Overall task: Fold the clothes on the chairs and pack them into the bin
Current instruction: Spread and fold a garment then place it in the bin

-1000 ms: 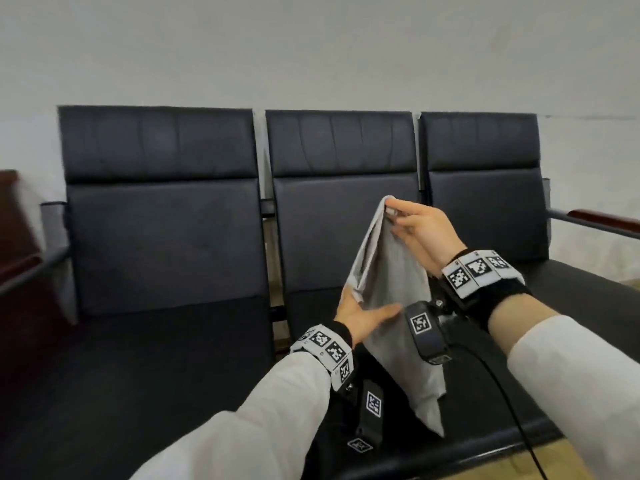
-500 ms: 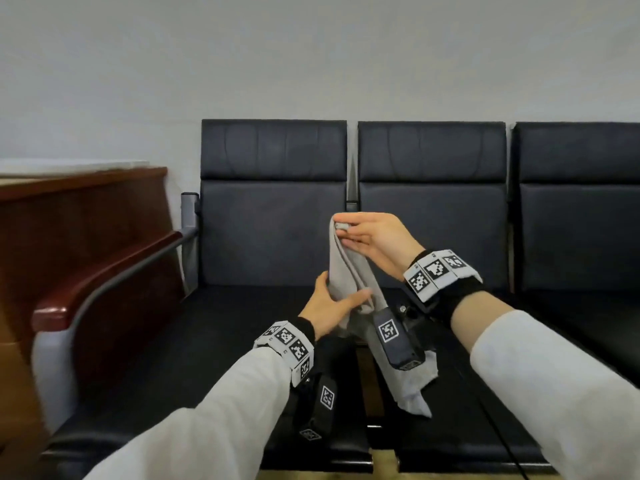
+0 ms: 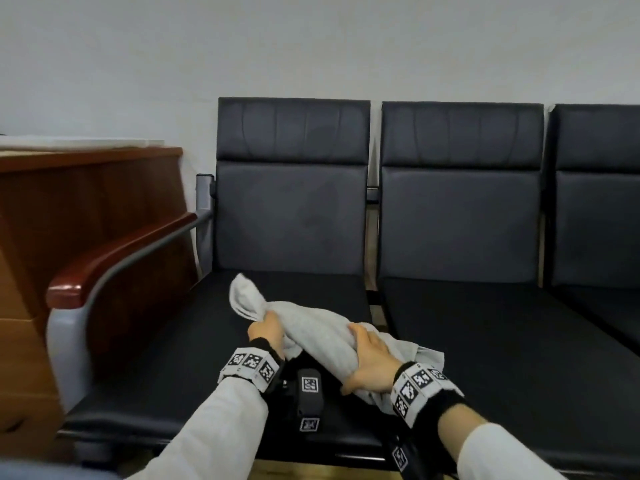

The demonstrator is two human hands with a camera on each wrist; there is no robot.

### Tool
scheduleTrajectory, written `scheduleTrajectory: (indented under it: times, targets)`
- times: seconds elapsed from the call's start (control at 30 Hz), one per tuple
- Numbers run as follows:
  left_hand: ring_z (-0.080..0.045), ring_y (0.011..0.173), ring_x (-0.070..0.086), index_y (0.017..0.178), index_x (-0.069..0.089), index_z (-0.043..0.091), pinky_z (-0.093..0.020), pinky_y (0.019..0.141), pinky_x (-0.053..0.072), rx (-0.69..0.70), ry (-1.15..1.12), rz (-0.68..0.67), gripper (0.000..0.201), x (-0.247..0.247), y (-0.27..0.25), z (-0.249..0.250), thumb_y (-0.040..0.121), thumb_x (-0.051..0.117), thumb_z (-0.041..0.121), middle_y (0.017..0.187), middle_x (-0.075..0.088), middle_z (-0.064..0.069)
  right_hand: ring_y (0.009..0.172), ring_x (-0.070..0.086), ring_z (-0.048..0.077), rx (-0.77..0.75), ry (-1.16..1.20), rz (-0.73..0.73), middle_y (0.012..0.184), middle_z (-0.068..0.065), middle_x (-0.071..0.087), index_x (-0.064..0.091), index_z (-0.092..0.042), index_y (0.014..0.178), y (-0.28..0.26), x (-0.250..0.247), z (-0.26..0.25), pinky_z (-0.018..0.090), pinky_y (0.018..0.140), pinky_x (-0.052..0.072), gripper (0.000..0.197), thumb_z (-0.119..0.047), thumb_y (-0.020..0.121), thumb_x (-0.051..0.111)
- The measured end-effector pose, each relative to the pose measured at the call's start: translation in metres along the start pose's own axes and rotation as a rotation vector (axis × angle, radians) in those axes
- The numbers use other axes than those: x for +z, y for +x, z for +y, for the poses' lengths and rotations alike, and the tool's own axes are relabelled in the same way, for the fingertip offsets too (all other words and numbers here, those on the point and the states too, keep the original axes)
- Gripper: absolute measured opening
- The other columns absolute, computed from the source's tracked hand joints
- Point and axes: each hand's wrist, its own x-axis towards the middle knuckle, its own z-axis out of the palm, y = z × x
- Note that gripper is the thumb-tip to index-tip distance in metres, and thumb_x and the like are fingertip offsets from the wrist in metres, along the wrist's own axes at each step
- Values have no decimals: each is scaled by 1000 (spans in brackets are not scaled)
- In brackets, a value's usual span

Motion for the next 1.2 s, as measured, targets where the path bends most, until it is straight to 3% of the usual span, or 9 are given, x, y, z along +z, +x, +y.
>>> scheduleTrajectory:
  times: [0.07,0.2,0.37,0.6,0.73,0.83,0.93,1.07,1.2]
  targets:
    - [-38,72,57,127,47,-8,-23,56,50,-67,-104,-29,46,-6,6,4,96,43,26,85,55,-21,127,41,18,-35,26,80,131,-3,37,25,-23,143,2,-1,6,28,101,41,99,-38,57,73]
    - [-15,82,65,122,45,9,-25,77,55,-140,-34,-189,66,-9,-17,-5,94,3,51,110,56,-14,111,60,25,67,130,298,116,6,65,56,-18,125,3,-13,13,26,87,46,42,-13,84,55]
    - [-32,77,60,86,56,-7,-31,65,48,56,42,-329,9,9,-20,-5,77,55,-5,83,58,-24,89,62,24,111,450,490,87,3,64,60,-16,98,3,-29,11,28,67,43,16,-13,87,48]
    - [-28,70,61,78,61,3,-33,73,50,77,398,-232,24,6,1,-8,88,61,26,74,62,-18,73,60,19,217,821,281,78,5,64,65,-11,80,7,-36,-5,29,68,45,25,-29,88,50]
    - [-34,105,62,117,56,2,-41,88,52,170,84,-100,39,10,-6,13,84,67,19,115,62,-19,70,51,8,212,1124,161,81,-2,56,59,-19,81,1,-37,-15,19,63,42,15,-23,93,52]
    - [-25,128,47,146,26,11,-33,98,42,284,-361,-370,63,18,-31,47,91,57,5,146,39,-13,86,65,25,166,1570,137,94,12,69,69,-8,102,-2,-35,-23,37,81,53,21,-21,90,58]
    - [-9,124,40,149,22,15,-24,93,36,418,-26,-335,71,20,-41,55,90,60,8,142,33,6,94,66,28,213,1576,46,98,13,71,67,-9,107,1,-17,-31,42,92,52,26,-30,93,59]
    - [-19,117,53,127,56,13,-29,101,42,439,690,-375,48,21,-34,25,83,68,29,129,57,-8,103,63,24,327,1231,-214,111,8,67,60,-13,115,3,4,-33,37,81,54,24,-24,93,57]
    - [-20,128,45,134,49,11,-29,109,33,335,1142,-559,55,24,-36,0,89,57,41,140,49,-4,75,61,15,347,793,-260,88,3,63,63,-11,84,3,-8,-21,24,68,50,30,-35,93,48]
